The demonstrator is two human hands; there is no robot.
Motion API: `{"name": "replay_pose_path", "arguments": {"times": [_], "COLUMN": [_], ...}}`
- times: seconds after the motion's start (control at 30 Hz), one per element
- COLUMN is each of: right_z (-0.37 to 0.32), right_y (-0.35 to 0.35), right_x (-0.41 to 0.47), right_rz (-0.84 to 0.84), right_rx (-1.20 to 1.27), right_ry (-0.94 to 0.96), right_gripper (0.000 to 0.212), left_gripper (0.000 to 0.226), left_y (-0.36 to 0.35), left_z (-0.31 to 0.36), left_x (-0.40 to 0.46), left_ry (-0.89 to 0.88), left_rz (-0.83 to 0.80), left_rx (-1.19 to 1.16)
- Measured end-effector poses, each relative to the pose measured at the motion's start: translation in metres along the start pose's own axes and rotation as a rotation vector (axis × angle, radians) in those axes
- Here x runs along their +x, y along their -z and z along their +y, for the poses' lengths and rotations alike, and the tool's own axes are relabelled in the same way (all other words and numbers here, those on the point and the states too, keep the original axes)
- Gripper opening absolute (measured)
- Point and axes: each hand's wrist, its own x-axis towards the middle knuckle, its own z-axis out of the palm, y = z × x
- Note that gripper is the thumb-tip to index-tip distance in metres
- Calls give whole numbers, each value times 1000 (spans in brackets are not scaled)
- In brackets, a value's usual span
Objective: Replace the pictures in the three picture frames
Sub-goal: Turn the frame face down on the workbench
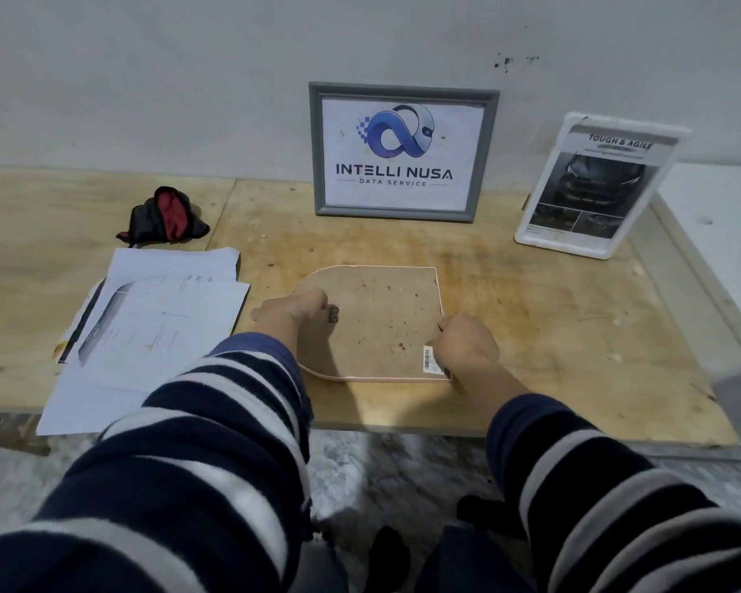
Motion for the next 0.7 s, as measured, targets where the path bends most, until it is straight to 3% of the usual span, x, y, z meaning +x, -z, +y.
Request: {"name": "replay_pose_path", "arguments": {"times": [0.13, 0.27, 0.5, 0.7], "right_z": [3, 3, 4, 4], "right_y": [1, 1, 7, 8], "right_x": [-1, -4, -7, -6], "right_rz": [-1, 11, -9, -12], "right_rx": [40, 112, 212, 226], "right_ry": [5, -7, -58, -43], "right_gripper": [36, 36, 34, 37], "left_gripper": [94, 76, 73, 69], "left_y": [11, -3, -18, -14], "left_z": [-1, -11, -18, -12], "left_x": [-71, -99, -99, -93], "left_ry": [-89, -223, -261, -218], "left_rz": [102, 219, 260, 236], "left_rx": [-21, 152, 263, 91]}}
